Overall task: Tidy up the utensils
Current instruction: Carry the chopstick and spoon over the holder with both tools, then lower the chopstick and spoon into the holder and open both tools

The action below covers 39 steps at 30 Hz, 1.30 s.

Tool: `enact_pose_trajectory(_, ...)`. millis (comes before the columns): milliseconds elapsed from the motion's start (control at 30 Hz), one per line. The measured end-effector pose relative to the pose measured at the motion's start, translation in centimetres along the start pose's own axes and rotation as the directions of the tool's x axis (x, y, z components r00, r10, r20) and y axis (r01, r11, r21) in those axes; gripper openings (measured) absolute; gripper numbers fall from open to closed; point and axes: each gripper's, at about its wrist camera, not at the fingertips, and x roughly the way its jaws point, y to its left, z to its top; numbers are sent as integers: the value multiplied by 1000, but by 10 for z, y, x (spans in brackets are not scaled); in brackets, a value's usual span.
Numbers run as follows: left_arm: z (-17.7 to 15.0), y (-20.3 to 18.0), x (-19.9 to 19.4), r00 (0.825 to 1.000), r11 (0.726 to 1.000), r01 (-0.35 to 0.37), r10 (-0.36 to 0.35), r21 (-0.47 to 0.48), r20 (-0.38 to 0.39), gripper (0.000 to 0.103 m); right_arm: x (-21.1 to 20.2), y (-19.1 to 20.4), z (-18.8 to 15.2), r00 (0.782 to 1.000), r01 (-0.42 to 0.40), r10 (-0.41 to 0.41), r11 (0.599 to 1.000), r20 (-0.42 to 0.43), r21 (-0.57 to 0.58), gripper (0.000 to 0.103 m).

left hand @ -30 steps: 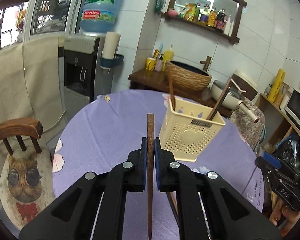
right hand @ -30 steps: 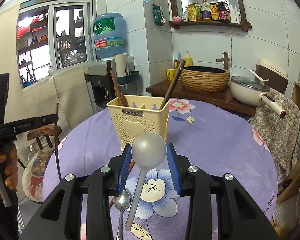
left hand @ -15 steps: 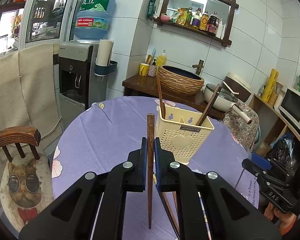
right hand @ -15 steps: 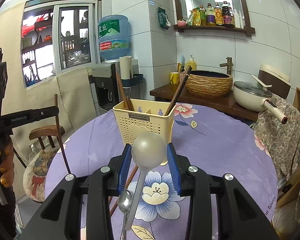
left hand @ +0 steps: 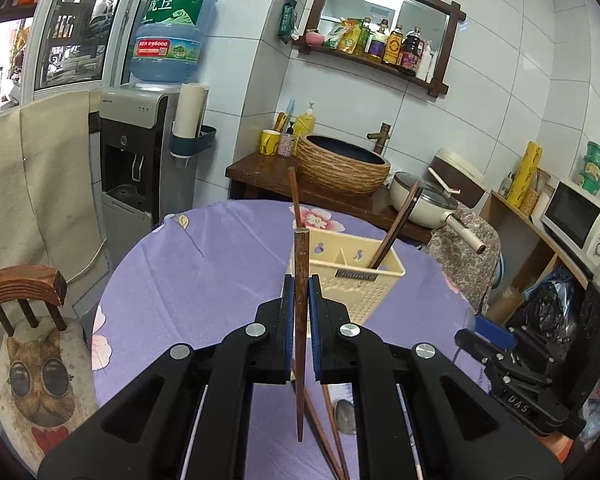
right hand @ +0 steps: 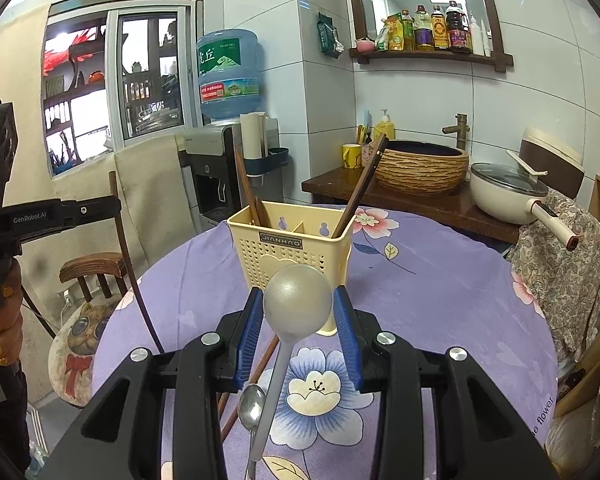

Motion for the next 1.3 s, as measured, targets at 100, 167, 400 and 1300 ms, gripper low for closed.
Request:
enact_pose_trajectory(100,16,-10,-5,1000,1000,0,0,22,31,7,-1,-1,14,1000,-3,3,1000,21,6,36)
enact_pose_trajectory(167,34,-18,-8,998,999,28,-29,21,52,7,-3,-1,28,999,3,-3,1000,48,6,36)
enact_pose_trajectory(400,108,-45,-7,990,1000,15,-16,11,141,7,1,-1,94,988,48,-50,999,144,15,36)
enact_pose_trajectory(1300,66,-27,143,996,996,-89,89,-30,11,7,118,-1,64,948,285,-275,958,160,-41,35)
